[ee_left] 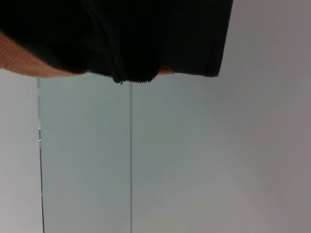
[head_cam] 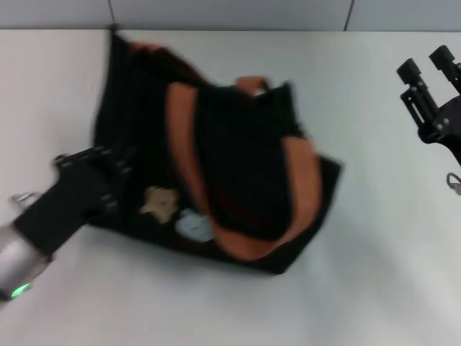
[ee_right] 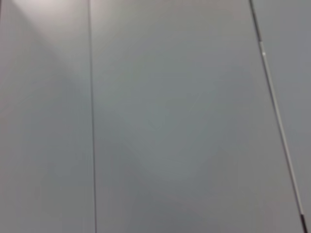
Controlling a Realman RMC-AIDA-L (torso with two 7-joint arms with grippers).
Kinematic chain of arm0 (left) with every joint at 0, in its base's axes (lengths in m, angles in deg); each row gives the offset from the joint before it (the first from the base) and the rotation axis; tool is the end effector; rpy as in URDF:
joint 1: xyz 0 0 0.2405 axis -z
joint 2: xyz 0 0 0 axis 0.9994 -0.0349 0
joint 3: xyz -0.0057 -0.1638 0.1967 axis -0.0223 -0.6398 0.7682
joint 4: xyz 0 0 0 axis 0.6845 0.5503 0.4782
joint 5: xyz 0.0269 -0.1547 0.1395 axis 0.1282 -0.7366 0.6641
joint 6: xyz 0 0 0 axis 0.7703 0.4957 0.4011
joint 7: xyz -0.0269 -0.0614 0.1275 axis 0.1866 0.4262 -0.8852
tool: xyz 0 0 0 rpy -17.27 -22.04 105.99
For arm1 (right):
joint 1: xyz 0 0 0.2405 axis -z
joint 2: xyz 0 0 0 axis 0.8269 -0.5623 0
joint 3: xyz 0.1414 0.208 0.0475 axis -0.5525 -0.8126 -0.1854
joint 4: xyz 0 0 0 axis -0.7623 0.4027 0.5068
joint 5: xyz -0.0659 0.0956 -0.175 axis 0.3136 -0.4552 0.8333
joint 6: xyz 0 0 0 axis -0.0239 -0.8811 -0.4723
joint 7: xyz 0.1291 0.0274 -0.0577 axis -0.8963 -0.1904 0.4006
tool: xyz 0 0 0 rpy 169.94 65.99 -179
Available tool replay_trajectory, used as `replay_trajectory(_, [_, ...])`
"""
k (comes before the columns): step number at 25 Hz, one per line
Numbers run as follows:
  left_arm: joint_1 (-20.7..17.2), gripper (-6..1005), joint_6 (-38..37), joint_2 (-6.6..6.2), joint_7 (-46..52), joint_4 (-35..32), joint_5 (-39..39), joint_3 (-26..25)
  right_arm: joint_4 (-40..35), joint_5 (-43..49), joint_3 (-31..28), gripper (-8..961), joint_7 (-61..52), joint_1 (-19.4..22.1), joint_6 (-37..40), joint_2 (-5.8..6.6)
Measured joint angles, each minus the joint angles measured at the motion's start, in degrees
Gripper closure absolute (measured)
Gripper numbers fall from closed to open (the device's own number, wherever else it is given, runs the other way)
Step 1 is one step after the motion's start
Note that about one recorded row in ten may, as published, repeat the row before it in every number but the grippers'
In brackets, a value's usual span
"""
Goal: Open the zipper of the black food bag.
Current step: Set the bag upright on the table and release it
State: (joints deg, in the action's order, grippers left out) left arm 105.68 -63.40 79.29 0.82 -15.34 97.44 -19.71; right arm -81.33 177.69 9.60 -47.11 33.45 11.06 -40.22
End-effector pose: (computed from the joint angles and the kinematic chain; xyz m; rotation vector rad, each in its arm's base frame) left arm -0.3163 0.2395 -0.0345 -2.0985 -0.3573 -0.9662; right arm 0.2823 0.2770 -0.0228 -1.7863 0.3665 1.1549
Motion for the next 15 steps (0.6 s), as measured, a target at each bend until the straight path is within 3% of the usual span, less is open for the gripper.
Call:
replay_trajectory(4, [8.36,912,7.26,0.08,-3.63,10.36,-0.17,-5.1,-0.72,0.0,-0.52,365,-3.11,0.29,0.03,0.03])
replay_trajectory(9, [13.25,913,12.45,0.09,-3.8,14.54,0.45,-9.84,-1.25,-0.22,-1.24,344,-4.63,1.15,0.55,0.07])
replay_trajectory(15, [12.4,862,9.05,-0.16,-0.65,13.44,1.25,-9.92,-1.94,-0.85,-3.33,318,-8.55,1.85,1.23,0.17])
